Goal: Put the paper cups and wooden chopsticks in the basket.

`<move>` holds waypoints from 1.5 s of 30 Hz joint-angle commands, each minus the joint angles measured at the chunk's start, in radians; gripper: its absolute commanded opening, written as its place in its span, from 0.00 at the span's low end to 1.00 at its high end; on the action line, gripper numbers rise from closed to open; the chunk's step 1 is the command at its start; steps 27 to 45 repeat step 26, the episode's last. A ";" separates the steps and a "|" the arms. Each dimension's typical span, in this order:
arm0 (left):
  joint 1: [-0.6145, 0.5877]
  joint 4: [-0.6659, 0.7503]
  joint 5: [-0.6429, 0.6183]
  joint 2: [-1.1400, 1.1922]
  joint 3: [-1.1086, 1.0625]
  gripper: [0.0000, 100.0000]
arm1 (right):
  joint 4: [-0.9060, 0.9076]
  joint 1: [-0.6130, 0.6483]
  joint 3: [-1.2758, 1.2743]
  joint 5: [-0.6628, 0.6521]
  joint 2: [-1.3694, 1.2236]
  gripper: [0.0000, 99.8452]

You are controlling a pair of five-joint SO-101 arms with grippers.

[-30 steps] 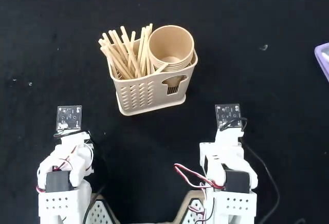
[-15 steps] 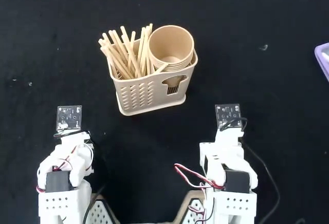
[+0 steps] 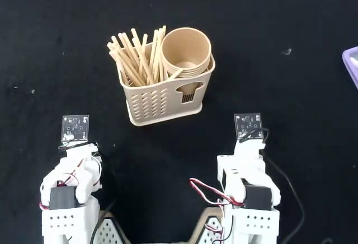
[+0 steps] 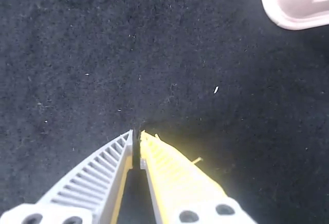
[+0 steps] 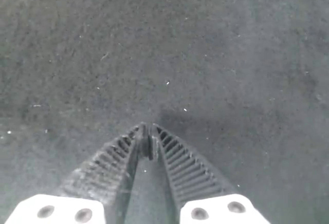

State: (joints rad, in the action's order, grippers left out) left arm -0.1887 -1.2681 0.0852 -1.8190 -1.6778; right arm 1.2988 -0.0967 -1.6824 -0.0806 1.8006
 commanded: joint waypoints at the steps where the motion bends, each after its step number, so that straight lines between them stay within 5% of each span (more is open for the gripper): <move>1: -0.007 -0.005 -0.006 -0.005 -0.024 0.03 | 0.008 0.008 -0.002 0.000 0.093 0.01; 45: -0.007 -0.005 -0.006 -0.005 -0.024 0.03 | 0.008 0.008 -0.002 0.000 0.093 0.01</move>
